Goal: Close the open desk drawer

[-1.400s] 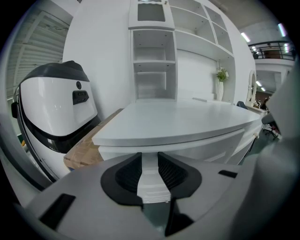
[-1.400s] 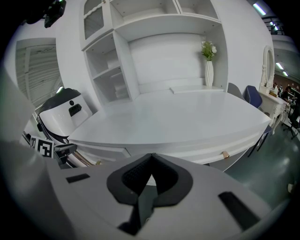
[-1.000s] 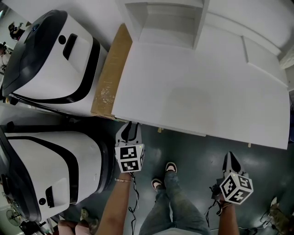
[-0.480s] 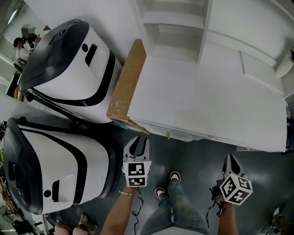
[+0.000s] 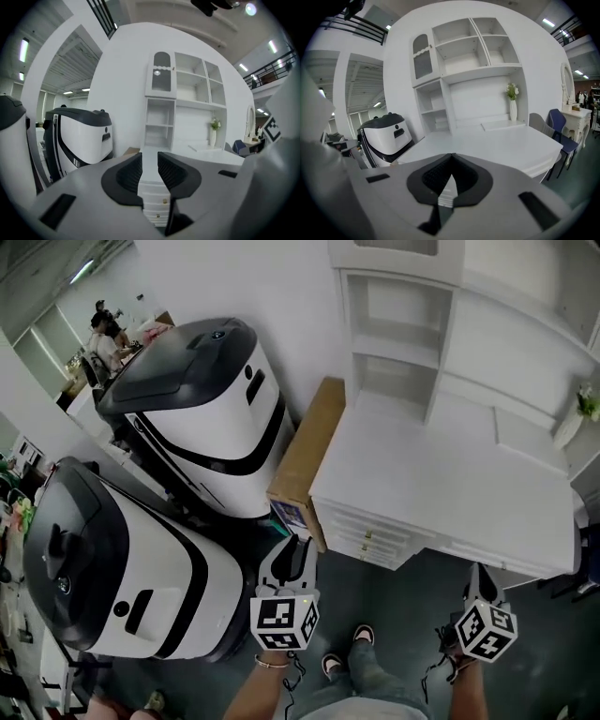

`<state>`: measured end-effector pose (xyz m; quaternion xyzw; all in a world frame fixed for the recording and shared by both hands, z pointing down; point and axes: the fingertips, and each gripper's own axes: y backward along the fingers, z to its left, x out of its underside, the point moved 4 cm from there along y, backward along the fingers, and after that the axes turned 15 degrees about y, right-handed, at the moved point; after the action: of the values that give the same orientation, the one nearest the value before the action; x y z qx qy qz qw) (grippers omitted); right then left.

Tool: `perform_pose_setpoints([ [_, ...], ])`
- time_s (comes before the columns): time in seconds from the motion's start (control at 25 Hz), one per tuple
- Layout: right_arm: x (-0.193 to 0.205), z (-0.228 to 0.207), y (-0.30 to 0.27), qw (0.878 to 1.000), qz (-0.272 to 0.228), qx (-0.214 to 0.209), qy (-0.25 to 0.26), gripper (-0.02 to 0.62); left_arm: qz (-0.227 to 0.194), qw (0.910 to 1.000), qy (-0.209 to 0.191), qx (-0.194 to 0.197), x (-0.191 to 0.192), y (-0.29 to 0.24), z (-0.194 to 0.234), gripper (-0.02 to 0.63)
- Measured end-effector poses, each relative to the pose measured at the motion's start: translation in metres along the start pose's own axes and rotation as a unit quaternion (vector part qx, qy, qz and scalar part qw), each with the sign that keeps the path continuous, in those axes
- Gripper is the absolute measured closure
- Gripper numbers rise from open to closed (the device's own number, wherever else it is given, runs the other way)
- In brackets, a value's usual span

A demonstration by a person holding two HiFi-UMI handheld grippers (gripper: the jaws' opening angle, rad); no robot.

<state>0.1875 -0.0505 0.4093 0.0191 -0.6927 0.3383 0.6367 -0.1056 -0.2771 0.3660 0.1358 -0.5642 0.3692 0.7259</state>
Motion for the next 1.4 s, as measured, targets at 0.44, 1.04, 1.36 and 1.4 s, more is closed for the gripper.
perform_pose_setpoints([
  [0.44,-0.032,0.039,0.047,0.996,-0.081,-0.011,0.024,0.589,-0.048,0.9987,0.019,-0.002,-0.031,0.066,0.0,0.574],
  [1.04,-0.036,0.06,0.071,0.994,-0.085,-0.017,0.061,0.592,-0.045,0.9988,0.018,-0.012,-0.028,0.082,0.009,0.575],
  [1.36,-0.034,0.057,0.071,0.995,-0.077,-0.019,0.058,0.592,-0.037,0.9991,0.02,-0.012,-0.022,0.077,0.008,0.575],
  [1.4,-0.034,0.057,0.071,0.995,-0.076,-0.019,0.058,0.592,-0.035,0.9991,0.02,-0.012,-0.021,0.076,0.008,0.575],
])
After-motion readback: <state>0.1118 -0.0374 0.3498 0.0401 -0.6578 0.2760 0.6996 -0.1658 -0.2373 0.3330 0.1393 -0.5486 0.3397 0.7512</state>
